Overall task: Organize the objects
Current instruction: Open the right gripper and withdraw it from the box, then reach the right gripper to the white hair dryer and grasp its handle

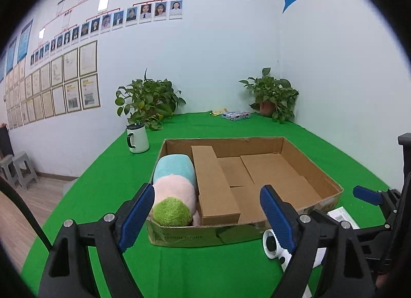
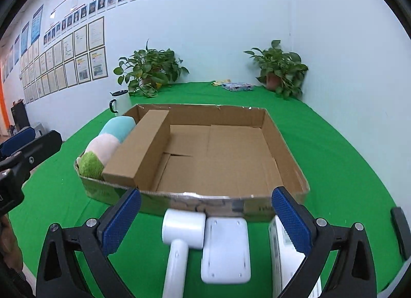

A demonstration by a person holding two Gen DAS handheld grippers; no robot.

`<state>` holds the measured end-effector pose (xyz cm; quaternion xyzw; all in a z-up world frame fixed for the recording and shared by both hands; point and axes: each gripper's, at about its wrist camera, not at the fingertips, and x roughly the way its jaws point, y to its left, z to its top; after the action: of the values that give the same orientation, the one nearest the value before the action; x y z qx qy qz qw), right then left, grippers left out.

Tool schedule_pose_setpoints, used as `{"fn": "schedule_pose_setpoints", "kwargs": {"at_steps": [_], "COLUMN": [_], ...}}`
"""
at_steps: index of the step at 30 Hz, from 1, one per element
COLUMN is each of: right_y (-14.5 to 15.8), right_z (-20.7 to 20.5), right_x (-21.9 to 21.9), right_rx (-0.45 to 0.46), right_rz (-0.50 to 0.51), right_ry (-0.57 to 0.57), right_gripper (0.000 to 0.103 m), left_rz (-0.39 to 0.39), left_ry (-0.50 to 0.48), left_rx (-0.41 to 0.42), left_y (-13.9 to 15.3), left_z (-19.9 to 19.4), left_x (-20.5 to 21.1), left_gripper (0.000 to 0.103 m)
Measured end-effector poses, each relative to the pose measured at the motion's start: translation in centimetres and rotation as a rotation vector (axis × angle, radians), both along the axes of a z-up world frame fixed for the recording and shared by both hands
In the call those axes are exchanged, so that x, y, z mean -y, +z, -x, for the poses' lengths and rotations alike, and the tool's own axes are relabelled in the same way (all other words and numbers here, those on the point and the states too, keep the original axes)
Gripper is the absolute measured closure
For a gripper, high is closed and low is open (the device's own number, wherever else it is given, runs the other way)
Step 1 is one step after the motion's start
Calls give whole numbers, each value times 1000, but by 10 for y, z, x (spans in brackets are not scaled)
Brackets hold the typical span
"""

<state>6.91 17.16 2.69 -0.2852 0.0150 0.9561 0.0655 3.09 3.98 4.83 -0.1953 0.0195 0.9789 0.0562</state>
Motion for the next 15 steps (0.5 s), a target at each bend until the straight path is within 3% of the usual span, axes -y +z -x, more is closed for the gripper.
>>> {"fn": "schedule_pose_setpoints", "kwargs": {"at_steps": [12,13,14,15], "right_y": [-15,-16,-16,-17], "right_z": [-24,-25,-26,-26], "right_x": [-3,-3,-4,-4], "right_rx": [4,3,2,4], "right_rz": [28,32,37,40], "right_ry": [54,54,53,54], "right_gripper": [1,1,1,1], "left_rz": [-39,-44,-49,-56], "left_ry": [8,7,-4,-22], "left_rx": [82,85,94,110], "left_y": [-28,-29,-30,-33], "left_z": [-7,-6,-5,-3], "left_x": [1,2,3,2], "left_gripper": [23,37,60,73]}}
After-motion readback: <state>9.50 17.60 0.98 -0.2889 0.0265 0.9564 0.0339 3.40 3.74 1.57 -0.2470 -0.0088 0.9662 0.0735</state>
